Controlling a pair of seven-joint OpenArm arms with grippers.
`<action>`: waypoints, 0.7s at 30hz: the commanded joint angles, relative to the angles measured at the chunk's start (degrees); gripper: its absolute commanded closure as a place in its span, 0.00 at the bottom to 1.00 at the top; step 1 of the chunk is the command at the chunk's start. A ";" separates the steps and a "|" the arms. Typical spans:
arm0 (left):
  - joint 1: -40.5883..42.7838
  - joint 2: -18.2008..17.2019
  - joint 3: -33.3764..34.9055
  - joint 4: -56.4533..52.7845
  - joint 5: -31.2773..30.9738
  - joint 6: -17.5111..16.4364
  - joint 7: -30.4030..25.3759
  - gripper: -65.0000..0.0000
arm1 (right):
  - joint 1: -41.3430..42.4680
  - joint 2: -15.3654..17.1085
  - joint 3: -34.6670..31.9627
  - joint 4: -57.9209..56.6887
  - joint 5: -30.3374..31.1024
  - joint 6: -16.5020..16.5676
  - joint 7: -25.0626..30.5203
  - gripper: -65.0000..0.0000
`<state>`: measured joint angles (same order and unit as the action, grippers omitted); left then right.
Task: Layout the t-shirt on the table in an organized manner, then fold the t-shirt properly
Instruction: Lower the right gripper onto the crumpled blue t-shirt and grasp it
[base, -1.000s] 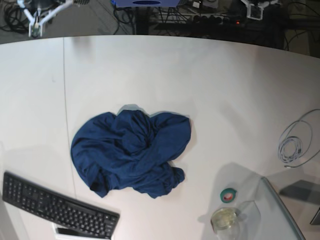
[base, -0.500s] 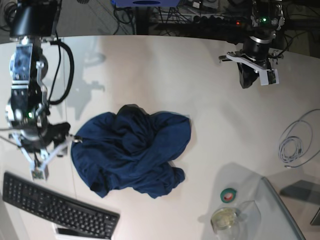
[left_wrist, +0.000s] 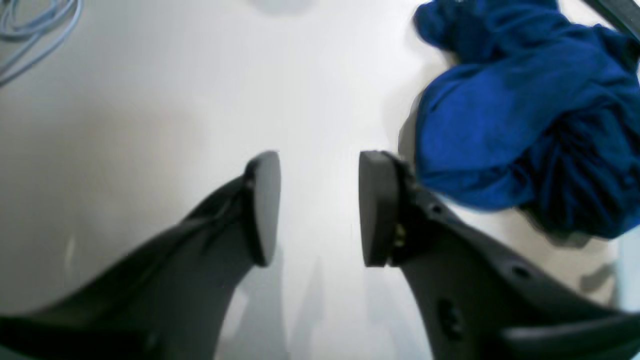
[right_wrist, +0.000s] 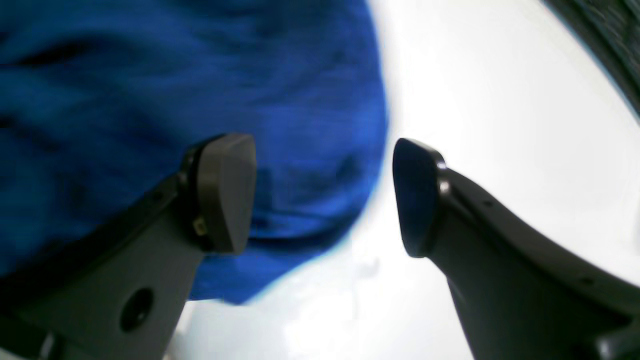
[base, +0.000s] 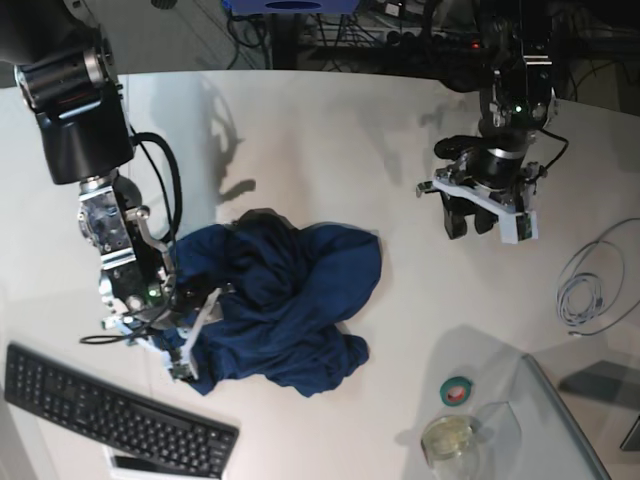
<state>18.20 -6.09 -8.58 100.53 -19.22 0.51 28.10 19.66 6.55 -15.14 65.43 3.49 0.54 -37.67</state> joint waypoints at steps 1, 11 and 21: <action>-1.10 -0.29 0.18 0.08 -0.16 -0.21 -0.71 0.68 | 2.01 0.35 0.23 0.64 -0.72 -0.40 1.41 0.38; -4.26 -2.40 0.10 -7.04 -0.16 -0.21 -0.89 0.92 | 7.55 -3.07 0.59 -12.99 -0.80 -0.40 5.71 0.50; -4.26 -4.15 0.10 -8.62 -0.16 -0.21 -0.89 0.92 | 1.04 -2.63 4.54 -2.62 -0.72 -0.40 5.10 1.00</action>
<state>14.35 -9.67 -8.21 91.15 -19.38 0.40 28.16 19.07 3.31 -11.03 61.91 2.96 0.43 -33.56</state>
